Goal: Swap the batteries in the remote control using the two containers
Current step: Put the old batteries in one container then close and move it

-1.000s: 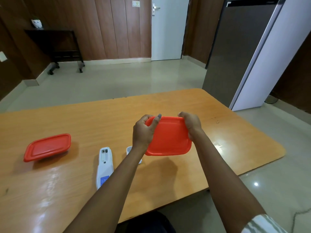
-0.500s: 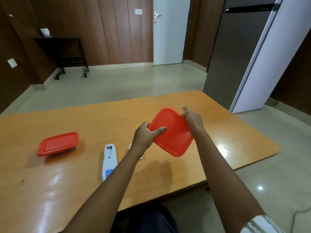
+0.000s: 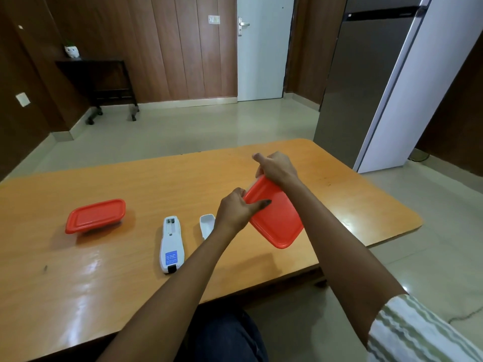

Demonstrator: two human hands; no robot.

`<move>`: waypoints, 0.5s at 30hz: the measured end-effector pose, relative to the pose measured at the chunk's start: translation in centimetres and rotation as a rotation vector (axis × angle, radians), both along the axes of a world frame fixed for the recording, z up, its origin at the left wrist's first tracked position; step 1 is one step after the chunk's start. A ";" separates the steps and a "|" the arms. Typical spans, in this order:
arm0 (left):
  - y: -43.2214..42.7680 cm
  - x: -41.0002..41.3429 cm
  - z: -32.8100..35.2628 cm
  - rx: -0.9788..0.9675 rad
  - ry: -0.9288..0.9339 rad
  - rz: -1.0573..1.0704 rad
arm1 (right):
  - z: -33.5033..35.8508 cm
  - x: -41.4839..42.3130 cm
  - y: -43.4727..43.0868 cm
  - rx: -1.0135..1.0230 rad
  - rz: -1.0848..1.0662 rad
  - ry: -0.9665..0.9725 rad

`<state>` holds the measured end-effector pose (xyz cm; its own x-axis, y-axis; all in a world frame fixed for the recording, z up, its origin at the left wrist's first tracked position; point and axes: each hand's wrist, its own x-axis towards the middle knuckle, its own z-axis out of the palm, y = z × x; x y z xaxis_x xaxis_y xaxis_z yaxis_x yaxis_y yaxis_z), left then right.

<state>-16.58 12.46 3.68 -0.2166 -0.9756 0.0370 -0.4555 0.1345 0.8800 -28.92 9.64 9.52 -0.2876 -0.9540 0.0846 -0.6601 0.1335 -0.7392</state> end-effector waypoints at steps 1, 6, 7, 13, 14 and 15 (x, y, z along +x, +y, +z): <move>-0.4 -0.1 -0.2 0.061 0.069 0.002 | -0.1 -0.3 0.2 0.000 0.013 -0.029; -2.8 -1.0 -1.6 0.418 0.510 0.174 | -2.4 -4.0 2.3 -0.060 -0.023 0.070; -3.4 -1.5 -1.9 0.458 0.552 0.178 | -3.5 -4.9 2.7 0.023 0.023 0.135; -7.3 -6.8 -3.6 0.656 0.825 0.111 | -7.7 -10.0 2.7 0.152 -0.149 -0.369; -8.0 -7.9 -3.9 0.665 0.826 0.089 | -8.2 -10.8 1.8 0.117 -0.223 -0.534; -8.8 -9.1 -4.4 0.670 0.814 0.064 | -8.7 -11.7 0.8 0.079 -0.283 -0.663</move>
